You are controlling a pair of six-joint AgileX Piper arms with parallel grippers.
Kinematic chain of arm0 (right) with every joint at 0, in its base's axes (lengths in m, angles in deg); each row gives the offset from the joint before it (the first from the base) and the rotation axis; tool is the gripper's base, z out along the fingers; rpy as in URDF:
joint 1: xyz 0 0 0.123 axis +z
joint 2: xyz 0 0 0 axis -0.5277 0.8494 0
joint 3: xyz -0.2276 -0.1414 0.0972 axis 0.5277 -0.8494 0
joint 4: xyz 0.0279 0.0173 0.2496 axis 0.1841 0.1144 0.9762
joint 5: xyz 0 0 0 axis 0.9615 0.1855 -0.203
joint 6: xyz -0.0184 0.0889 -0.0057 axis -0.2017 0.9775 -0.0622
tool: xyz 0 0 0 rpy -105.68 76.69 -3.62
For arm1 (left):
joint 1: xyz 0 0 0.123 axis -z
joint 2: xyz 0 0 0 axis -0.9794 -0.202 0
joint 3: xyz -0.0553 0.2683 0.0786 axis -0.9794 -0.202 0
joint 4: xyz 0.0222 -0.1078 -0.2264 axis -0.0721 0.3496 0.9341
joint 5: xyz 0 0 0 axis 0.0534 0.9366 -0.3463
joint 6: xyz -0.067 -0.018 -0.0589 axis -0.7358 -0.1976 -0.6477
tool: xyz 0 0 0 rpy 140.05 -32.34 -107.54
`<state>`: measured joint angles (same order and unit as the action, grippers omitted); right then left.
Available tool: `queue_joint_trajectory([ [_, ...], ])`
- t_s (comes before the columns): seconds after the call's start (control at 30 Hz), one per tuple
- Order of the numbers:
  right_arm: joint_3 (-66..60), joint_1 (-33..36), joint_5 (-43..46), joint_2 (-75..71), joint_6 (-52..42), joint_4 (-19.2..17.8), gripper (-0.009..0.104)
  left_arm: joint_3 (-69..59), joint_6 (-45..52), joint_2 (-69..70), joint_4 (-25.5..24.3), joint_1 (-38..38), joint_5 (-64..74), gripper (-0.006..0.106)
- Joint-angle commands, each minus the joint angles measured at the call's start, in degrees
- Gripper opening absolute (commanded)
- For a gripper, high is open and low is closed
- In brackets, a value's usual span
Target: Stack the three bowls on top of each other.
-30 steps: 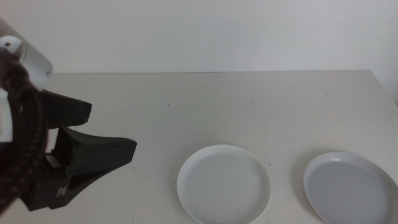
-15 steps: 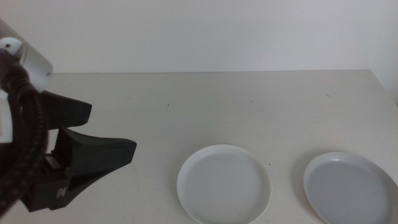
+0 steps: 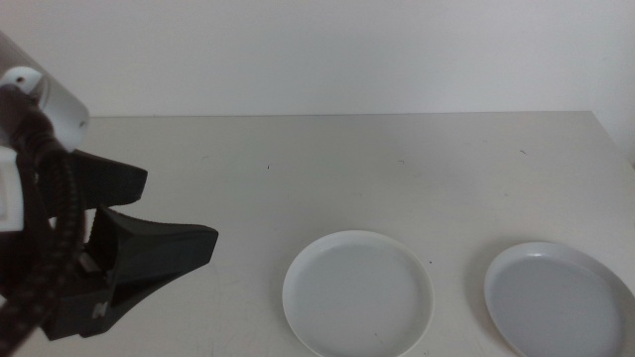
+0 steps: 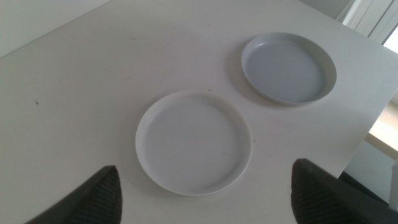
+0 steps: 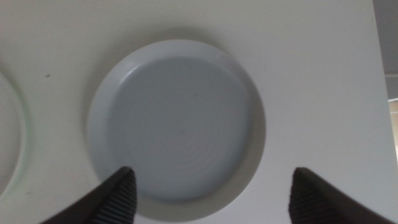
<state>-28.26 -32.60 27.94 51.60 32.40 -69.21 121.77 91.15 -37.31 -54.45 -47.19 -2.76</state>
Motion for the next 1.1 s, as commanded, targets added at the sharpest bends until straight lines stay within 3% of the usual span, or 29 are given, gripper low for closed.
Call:
queue_joint_trajectory([
  [0.0, -0.1, -2.4, 4.8, 1.3, -2.5, -0.7, 0.069, 1.5, -0.6, 0.3, 1.4, 0.2, -3.2, 0.105],
  [0.13, -3.6, -6.7, 10.0, 4.7, -4.9, 0.0, 0.076, 1.5, -0.6, 0.3, 1.4, 0.2, -3.2, 0.105],
  [0.37, -5.6, -12.2, 16.2, 14.5, -8.3, 4.6, 0.072, 1.5, -0.6, 0.3, 1.4, 0.2, -3.2, 0.105],
  [0.87, -5.6, -12.8, 22.4, 30.8, -9.1, 3.9, 0.051, 1.5, -0.6, 0.3, 1.4, 0.2, -3.2, 0.105],
  [1.07, -5.6, -12.8, 23.9, 32.0, -8.4, 3.5, 0.031, 1.5, -0.6, 0.3, 1.4, 0.2, -3.2, 0.105],
])
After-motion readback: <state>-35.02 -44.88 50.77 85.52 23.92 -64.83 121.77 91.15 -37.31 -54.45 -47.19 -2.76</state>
